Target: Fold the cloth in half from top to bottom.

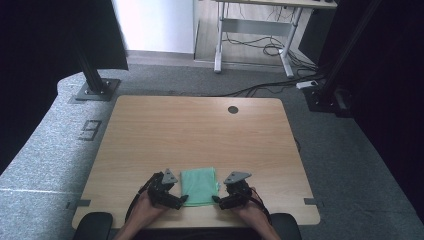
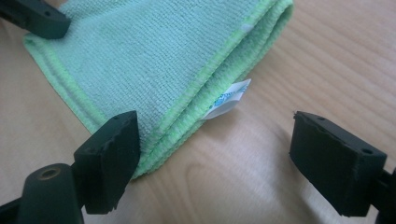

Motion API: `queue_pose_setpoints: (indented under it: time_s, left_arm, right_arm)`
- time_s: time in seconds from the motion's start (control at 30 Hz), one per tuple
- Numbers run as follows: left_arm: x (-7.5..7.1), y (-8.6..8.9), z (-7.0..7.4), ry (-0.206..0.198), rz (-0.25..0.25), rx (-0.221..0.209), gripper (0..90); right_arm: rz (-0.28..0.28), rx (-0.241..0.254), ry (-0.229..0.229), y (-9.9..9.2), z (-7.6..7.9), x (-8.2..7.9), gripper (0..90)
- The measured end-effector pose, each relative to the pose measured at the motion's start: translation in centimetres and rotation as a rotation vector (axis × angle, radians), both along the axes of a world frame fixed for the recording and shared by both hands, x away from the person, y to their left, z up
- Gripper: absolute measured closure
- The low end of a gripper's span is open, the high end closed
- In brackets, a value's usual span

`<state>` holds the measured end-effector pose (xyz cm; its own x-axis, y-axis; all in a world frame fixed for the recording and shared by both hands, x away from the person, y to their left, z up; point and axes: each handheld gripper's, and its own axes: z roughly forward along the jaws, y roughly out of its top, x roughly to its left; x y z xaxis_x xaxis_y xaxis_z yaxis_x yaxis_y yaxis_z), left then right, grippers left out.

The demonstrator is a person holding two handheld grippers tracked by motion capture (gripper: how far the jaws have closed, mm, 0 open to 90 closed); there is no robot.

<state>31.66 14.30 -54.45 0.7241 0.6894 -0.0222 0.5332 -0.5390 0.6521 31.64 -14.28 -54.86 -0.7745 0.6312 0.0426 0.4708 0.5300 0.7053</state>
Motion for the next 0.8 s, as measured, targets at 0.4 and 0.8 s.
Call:
queue_pose_setpoints:
  time_s: [0.4, 0.8]
  left_arm:
    - [4.7, 0.1, -0.1, -0.022, 0.077, 0.012, 0.0]
    - [8.8, -0.2, -0.4, -0.017, 0.111, -0.027, 0.0]
  right_arm:
    - [-0.072, 0.009, -0.013, 0.5, -0.1, 3.7, 16.4]
    - [-0.145, 0.023, -0.024, 0.1, -0.3, 7.7, 16.3]
